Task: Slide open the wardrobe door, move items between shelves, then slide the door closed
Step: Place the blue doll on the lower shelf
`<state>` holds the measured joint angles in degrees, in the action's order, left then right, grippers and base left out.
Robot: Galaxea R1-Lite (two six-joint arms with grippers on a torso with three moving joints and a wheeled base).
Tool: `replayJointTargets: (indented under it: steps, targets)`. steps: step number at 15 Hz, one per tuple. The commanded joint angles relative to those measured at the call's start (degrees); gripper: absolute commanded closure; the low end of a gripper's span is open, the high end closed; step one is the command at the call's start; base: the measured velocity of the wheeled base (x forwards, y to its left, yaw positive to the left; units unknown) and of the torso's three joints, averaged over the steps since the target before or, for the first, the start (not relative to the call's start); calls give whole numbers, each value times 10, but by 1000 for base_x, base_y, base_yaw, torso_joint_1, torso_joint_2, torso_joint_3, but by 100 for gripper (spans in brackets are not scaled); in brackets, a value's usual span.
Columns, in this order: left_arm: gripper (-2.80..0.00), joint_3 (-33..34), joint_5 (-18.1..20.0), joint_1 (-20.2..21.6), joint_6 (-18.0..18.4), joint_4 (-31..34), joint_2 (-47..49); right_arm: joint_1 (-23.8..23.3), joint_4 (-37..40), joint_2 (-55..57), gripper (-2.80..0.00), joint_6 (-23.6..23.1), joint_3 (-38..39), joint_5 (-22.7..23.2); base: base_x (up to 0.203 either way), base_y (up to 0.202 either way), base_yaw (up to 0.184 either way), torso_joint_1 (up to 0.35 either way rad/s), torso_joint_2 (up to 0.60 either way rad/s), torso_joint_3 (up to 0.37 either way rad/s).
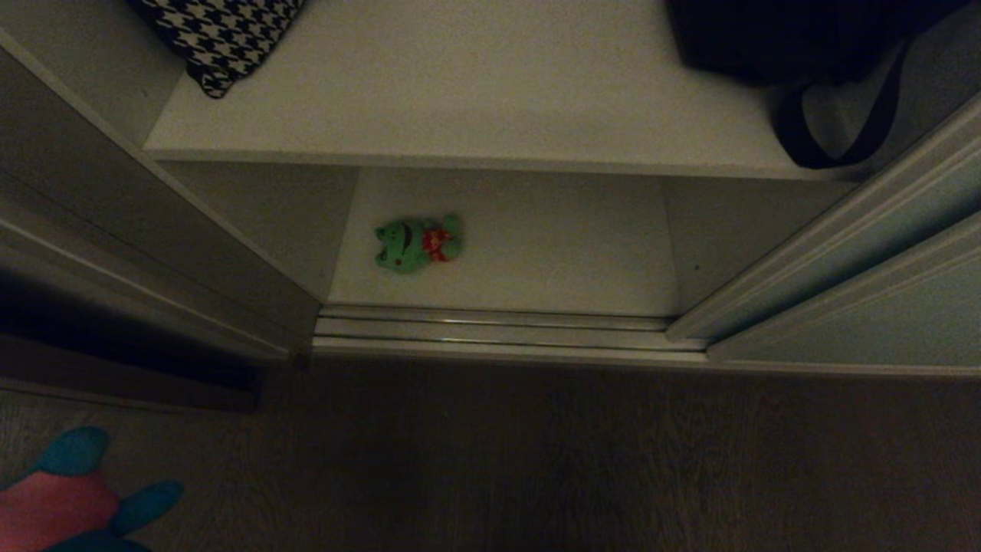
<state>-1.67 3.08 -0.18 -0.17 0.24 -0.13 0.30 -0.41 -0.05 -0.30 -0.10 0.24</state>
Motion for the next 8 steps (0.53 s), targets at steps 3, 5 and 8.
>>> replayJointTargets:
  steps: [3,5,8]
  targets:
    - [0,0,0,0,0,0,1,0,0,0,0,0,1,0,0,0,0,4,2,-200]
    - [0,0,0,0,0,0,1,0,0,0,0,0,0,0,0,0,0,2,1,-196]
    - [0,0,0,0,0,0,1,0,0,0,0,0,1,0,0,0,0,4,4,-196]
